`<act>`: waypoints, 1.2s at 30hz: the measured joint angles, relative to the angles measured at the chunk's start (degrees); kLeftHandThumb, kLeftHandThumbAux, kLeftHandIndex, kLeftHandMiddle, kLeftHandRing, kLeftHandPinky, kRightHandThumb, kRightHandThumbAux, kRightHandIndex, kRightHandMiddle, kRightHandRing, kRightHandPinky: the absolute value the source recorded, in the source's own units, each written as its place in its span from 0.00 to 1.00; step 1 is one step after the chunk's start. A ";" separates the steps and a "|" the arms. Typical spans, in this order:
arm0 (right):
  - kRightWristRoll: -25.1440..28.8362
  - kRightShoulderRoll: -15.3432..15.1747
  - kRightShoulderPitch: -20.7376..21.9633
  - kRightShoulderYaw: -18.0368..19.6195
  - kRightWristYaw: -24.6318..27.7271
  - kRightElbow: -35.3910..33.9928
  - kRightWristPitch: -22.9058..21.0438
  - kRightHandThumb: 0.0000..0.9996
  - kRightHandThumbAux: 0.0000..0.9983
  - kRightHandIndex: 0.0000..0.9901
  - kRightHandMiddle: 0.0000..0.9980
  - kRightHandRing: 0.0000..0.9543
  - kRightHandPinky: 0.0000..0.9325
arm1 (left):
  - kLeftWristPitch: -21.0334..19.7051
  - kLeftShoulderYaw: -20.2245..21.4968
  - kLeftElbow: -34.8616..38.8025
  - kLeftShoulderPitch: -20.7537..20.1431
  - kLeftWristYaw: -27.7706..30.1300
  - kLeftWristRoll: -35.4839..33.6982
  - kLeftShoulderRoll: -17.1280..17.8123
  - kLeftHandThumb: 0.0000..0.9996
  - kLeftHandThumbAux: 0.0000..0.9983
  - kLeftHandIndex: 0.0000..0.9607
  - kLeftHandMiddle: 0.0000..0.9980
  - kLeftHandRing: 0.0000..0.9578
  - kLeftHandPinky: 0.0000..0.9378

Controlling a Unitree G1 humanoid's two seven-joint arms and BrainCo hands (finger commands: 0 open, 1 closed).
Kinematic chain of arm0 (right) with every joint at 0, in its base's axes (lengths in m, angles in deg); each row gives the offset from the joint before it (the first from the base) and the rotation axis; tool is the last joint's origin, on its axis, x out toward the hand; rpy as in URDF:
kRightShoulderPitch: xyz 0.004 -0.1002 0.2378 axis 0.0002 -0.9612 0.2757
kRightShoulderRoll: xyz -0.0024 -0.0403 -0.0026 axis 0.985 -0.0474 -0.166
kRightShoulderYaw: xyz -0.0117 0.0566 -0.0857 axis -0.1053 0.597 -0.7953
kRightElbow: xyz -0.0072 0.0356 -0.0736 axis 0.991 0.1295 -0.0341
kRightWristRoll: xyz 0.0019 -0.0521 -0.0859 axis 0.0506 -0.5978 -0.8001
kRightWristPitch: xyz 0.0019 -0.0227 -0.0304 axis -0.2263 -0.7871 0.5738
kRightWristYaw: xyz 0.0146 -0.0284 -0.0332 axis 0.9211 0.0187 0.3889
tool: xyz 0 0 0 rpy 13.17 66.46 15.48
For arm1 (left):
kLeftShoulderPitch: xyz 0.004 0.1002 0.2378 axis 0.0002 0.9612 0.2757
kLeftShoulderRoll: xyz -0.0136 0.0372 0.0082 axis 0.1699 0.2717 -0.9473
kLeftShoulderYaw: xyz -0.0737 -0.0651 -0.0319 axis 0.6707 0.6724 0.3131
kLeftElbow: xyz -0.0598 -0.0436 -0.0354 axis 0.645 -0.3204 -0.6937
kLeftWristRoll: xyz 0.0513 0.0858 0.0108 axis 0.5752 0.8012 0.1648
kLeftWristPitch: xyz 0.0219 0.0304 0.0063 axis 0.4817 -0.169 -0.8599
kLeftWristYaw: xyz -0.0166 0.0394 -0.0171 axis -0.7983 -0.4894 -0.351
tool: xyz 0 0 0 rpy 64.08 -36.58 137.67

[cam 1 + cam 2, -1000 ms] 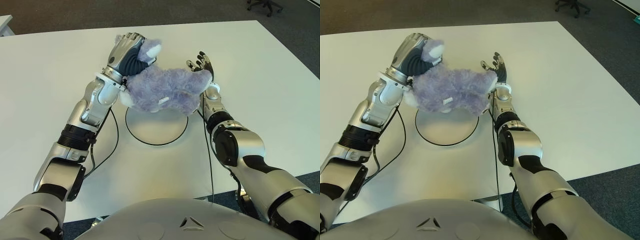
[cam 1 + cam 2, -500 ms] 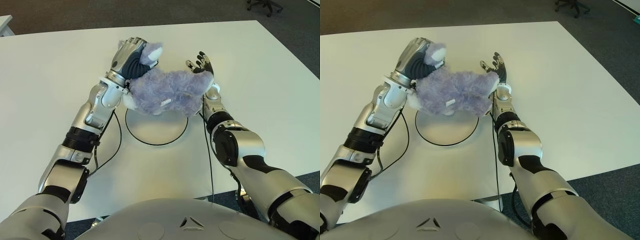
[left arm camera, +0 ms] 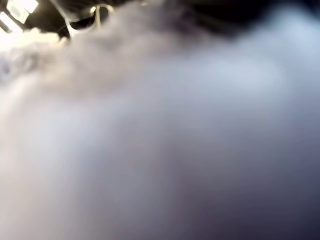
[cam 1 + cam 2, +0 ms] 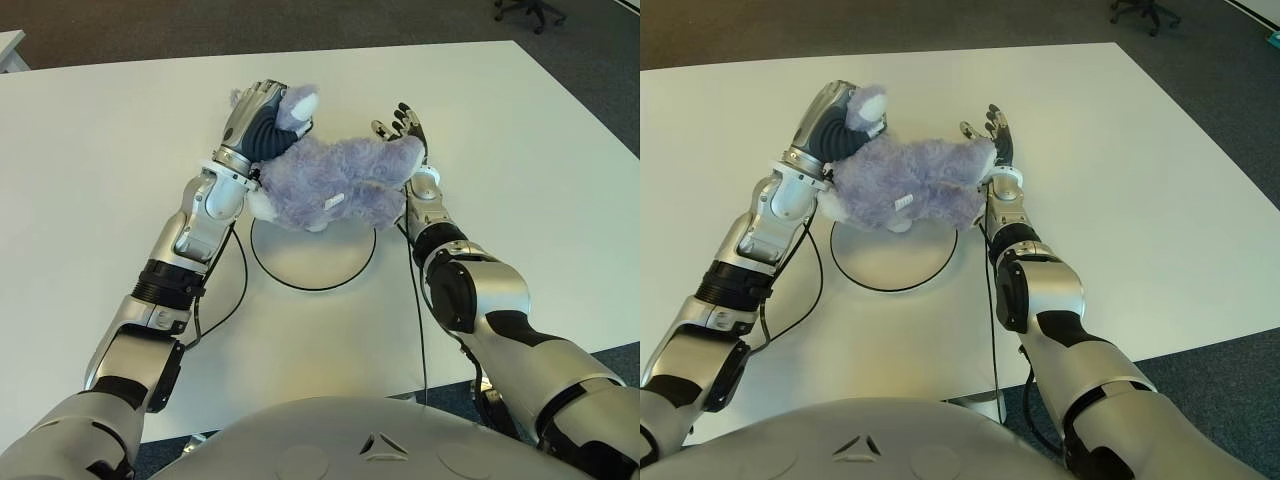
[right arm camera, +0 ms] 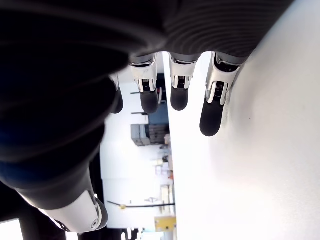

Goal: Put the doll into the plate.

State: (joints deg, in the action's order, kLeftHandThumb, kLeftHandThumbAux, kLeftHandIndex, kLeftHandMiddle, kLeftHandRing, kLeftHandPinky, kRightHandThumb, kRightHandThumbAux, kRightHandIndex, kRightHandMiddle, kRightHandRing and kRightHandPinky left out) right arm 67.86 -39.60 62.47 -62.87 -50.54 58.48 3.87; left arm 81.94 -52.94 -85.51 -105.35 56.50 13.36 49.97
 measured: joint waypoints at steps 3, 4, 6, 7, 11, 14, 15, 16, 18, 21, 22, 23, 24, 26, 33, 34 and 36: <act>0.00 0.00 0.00 -0.01 0.00 0.00 0.00 0.35 0.78 0.05 0.00 0.00 0.00 | -0.04 0.00 0.00 0.18 0.01 -0.21 -0.21 0.89 0.60 0.88 0.91 0.94 0.93; 0.00 0.00 0.00 -0.01 0.01 0.00 0.00 0.35 0.78 0.05 0.00 0.00 0.00 | -0.07 0.00 0.02 0.25 0.03 -0.24 -0.27 0.89 0.60 0.88 0.90 0.94 0.93; 0.00 0.00 0.00 -0.01 0.01 0.00 0.00 0.36 0.78 0.05 0.00 0.00 0.00 | -0.31 0.00 0.05 0.39 0.21 -0.26 -0.37 0.89 0.60 0.88 0.90 0.94 0.93; 0.00 0.00 0.00 0.00 0.01 0.00 0.00 0.37 0.78 0.06 0.00 0.00 0.00 | -0.44 0.00 0.06 0.47 0.31 -0.26 -0.40 0.89 0.60 0.88 0.91 0.94 0.94; 0.05 0.01 -0.01 0.07 0.02 -0.01 0.00 0.38 0.79 0.06 0.00 0.00 0.00 | -1.05 0.01 0.20 1.11 0.43 -0.34 -0.63 0.89 0.60 0.88 0.91 0.94 0.94; 0.05 0.01 -0.01 0.09 0.02 -0.02 0.00 0.38 0.79 0.06 0.00 0.00 0.00 | -1.07 0.03 0.19 1.49 0.43 -0.66 -0.87 0.89 0.61 0.88 0.91 0.94 0.94; 0.05 0.00 -0.01 0.10 0.02 -0.02 0.00 0.38 0.78 0.06 0.00 0.00 0.00 | -1.07 0.03 0.19 1.53 0.43 -0.70 -0.94 0.89 0.61 0.88 0.91 0.94 0.94; 0.05 0.00 -0.01 0.10 0.02 -0.02 0.00 0.37 0.79 0.06 0.00 0.00 0.00 | -1.07 0.04 0.19 1.54 0.43 -0.74 -1.00 0.88 0.61 0.88 0.91 0.94 0.94; 0.05 -0.01 -0.02 0.10 0.02 -0.02 0.00 0.37 0.79 0.06 0.01 0.00 0.00 | -1.07 0.08 0.19 1.54 0.43 -0.88 -1.14 0.88 0.61 0.88 0.91 0.94 0.94; 0.07 -0.02 -0.03 0.12 0.08 -0.02 0.00 0.37 0.79 0.06 0.00 0.00 0.00 | -0.89 0.10 0.15 1.58 0.43 -1.22 -1.31 0.86 0.63 0.89 0.92 0.94 0.94; 0.07 -0.02 -0.03 0.12 0.11 -0.02 0.00 0.37 0.79 0.06 0.00 0.00 0.00 | -0.71 0.10 0.09 1.60 0.43 -1.31 -1.34 0.86 0.63 0.89 0.92 0.94 0.94; 0.07 -0.02 -0.03 0.12 0.14 -0.02 0.00 0.37 0.79 0.06 0.00 0.00 0.00 | -0.51 0.10 0.03 1.64 0.43 -1.39 -1.36 0.85 0.63 0.89 0.92 0.94 0.95; 0.07 -0.03 -0.04 0.12 0.19 -0.03 0.00 0.37 0.79 0.06 0.00 0.00 0.00 | -0.18 0.11 -0.07 1.69 0.43 -1.61 -1.40 0.85 0.64 0.89 0.92 0.94 0.95; 0.08 -0.03 -0.05 0.13 0.28 -0.04 0.00 0.37 0.79 0.06 0.00 0.00 0.00 | 0.37 0.11 -0.30 1.79 0.43 -1.91 -1.47 0.84 0.64 0.90 0.92 0.94 0.95; 0.10 -0.06 -0.06 0.14 0.30 -0.06 0.00 0.38 0.78 0.07 0.01 0.00 0.00 | 2.60 0.14 -1.42 1.90 0.46 -3.67 -1.54 0.80 0.67 0.91 0.94 0.95 0.95; 0.10 -0.08 -0.06 0.13 0.30 -0.06 0.00 0.38 0.79 0.07 0.01 0.00 0.00 | 2.92 0.14 -1.53 1.91 0.46 -3.73 -1.55 0.79 0.67 0.91 0.94 0.95 0.95; 0.09 -0.10 -0.07 0.12 0.30 -0.06 0.00 0.36 0.79 0.06 0.01 0.00 0.00 | 3.39 0.13 -1.60 1.95 0.46 -3.76 -1.54 0.79 0.68 0.91 0.93 0.95 0.95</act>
State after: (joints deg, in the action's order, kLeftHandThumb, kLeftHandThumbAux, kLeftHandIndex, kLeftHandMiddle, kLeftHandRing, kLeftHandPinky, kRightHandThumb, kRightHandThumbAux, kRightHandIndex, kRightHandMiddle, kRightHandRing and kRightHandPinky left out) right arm 67.95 -39.69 62.41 -62.75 -50.24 58.42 3.87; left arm 85.34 -52.80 -87.10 -103.39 56.97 9.59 48.42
